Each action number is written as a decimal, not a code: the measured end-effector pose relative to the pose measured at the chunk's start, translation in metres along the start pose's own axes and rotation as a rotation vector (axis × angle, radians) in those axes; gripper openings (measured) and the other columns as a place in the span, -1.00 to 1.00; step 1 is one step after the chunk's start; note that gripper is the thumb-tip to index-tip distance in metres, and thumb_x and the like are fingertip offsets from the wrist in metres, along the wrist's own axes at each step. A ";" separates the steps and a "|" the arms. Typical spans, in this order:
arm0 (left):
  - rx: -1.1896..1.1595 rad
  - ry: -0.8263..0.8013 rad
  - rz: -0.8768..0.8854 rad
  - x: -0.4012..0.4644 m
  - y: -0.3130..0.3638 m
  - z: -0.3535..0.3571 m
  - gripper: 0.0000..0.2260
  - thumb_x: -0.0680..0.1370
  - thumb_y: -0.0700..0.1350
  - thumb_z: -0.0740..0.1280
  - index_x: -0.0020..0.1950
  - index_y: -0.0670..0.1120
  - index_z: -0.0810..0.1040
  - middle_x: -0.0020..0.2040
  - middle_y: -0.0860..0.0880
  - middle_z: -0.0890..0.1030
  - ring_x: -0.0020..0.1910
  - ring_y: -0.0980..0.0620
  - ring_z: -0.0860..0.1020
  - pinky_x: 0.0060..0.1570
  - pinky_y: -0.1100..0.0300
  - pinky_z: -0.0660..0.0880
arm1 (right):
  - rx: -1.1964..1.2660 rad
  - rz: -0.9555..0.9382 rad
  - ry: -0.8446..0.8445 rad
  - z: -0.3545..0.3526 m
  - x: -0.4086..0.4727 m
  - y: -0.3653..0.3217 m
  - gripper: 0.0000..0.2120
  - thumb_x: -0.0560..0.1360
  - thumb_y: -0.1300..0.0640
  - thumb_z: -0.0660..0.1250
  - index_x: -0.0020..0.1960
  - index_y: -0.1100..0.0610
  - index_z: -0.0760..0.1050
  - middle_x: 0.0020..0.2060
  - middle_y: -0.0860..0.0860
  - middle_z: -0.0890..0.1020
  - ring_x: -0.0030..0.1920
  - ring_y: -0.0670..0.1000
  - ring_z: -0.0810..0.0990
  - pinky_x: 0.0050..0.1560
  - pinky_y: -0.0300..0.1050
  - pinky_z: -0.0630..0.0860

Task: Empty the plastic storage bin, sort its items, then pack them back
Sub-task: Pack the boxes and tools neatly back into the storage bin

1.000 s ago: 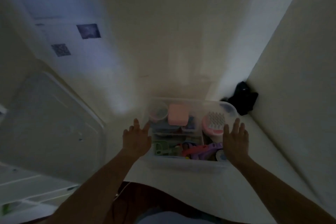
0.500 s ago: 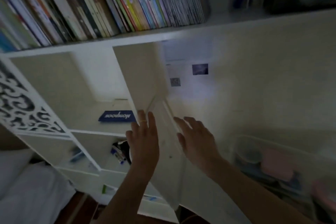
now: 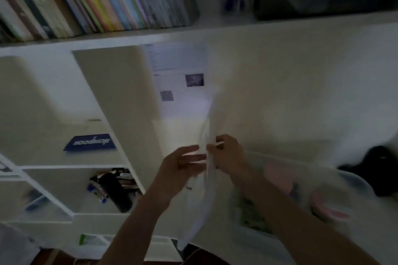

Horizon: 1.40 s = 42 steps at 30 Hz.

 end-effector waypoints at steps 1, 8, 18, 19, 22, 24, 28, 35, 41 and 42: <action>-0.037 -0.011 0.010 0.005 -0.005 0.004 -0.60 0.39 -0.42 0.44 0.18 -0.16 0.58 0.02 -0.14 0.70 -0.07 -0.08 0.67 -0.09 0.12 0.62 | 0.008 0.012 0.028 -0.016 0.000 0.010 -0.72 0.52 0.04 0.38 0.18 0.13 0.52 -0.02 0.07 0.67 -0.05 0.10 0.64 0.06 0.09 0.60; 0.792 0.336 -0.041 0.047 -0.050 0.005 -0.59 0.50 0.17 0.37 0.32 0.13 0.47 0.25 -0.19 0.52 0.26 -0.22 0.48 0.28 -0.06 0.41 | 0.407 0.025 0.298 -0.194 -0.043 0.086 -0.81 0.56 0.31 0.29 0.08 0.13 0.62 -0.18 0.03 0.73 -0.21 -0.02 0.68 -0.16 -0.12 0.63; 0.692 0.100 -0.155 0.086 -0.098 0.098 -0.60 0.52 0.04 0.40 0.30 -0.11 0.54 0.13 -0.14 0.65 0.20 -0.12 0.56 0.28 0.05 0.43 | 0.566 0.280 0.411 -0.293 -0.079 0.227 -0.71 0.62 0.33 0.16 0.15 0.08 0.59 -0.10 -0.01 0.72 -0.06 0.07 0.64 -0.10 -0.02 0.54; 0.699 0.073 -0.168 0.089 -0.107 0.105 -0.62 0.52 0.02 0.40 0.27 -0.12 0.56 0.12 -0.14 0.65 0.19 -0.10 0.57 0.26 0.08 0.42 | 0.557 0.310 0.440 -0.296 -0.077 0.244 -0.71 0.62 0.32 0.16 0.17 0.09 0.59 -0.08 0.01 0.71 -0.05 0.07 0.64 -0.10 -0.03 0.54; 0.719 0.008 -0.181 0.094 -0.125 0.123 -0.63 0.51 -0.02 0.42 0.28 -0.11 0.56 0.16 -0.17 0.62 0.19 -0.12 0.56 0.23 0.10 0.41 | 0.528 0.369 0.478 -0.303 -0.074 0.287 -0.68 0.61 0.30 0.20 0.30 0.13 0.56 0.09 0.11 0.67 0.07 0.15 0.63 0.05 0.05 0.56; 0.804 -0.028 -0.148 0.094 -0.133 0.132 -0.61 0.50 -0.06 0.42 0.31 -0.09 0.53 0.25 -0.19 0.57 0.24 -0.16 0.53 0.25 0.07 0.40 | 0.473 0.408 0.492 -0.306 -0.071 0.310 -0.70 0.58 0.29 0.24 0.24 0.12 0.60 0.09 0.13 0.68 0.07 0.15 0.64 0.13 0.12 0.57; 0.905 -0.032 -0.080 0.093 -0.141 0.137 -0.58 0.53 -0.05 0.38 0.36 -0.07 0.45 0.28 -0.17 0.56 0.26 -0.17 0.51 0.25 0.03 0.41 | 0.082 0.475 0.558 -0.302 -0.064 0.322 -0.72 0.50 0.24 0.33 0.18 0.14 0.65 -0.01 0.08 0.70 0.03 0.13 0.64 0.13 0.03 0.56; 1.065 -0.025 0.120 0.072 -0.152 0.134 -0.56 0.58 -0.08 0.31 0.45 -0.11 0.40 0.34 -0.20 0.49 0.24 -0.24 0.52 0.18 -0.06 0.47 | -0.345 0.516 0.545 -0.285 -0.065 0.331 -0.64 0.59 0.03 0.28 0.33 0.14 0.53 0.22 0.19 0.60 0.23 0.20 0.56 0.26 -0.01 0.41; 1.076 0.003 0.208 0.059 -0.164 0.138 -0.57 0.59 -0.12 0.30 0.45 -0.15 0.37 0.30 -0.20 0.47 -0.05 -0.28 0.61 -0.18 -0.04 0.56 | -0.351 0.482 0.553 -0.266 -0.076 0.348 -0.58 0.66 0.00 0.11 0.50 0.06 0.32 0.34 0.16 0.52 0.30 0.23 0.50 0.30 0.08 0.40; 1.071 -0.005 0.205 0.057 -0.167 0.139 -0.56 0.61 -0.10 0.25 0.48 -0.13 0.33 0.34 -0.18 0.43 0.01 -0.26 0.60 -0.14 -0.02 0.56 | -0.372 0.492 0.548 -0.264 -0.077 0.348 -0.57 0.66 -0.02 0.08 0.51 0.03 0.29 0.36 0.15 0.51 0.30 0.22 0.49 0.30 0.09 0.40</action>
Point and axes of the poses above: each hand's wrist, its own x-axis towards the middle knuckle, its own z-axis out of the palm, y = z × x, the point moved 4 cm from there along x, towards the middle knuckle
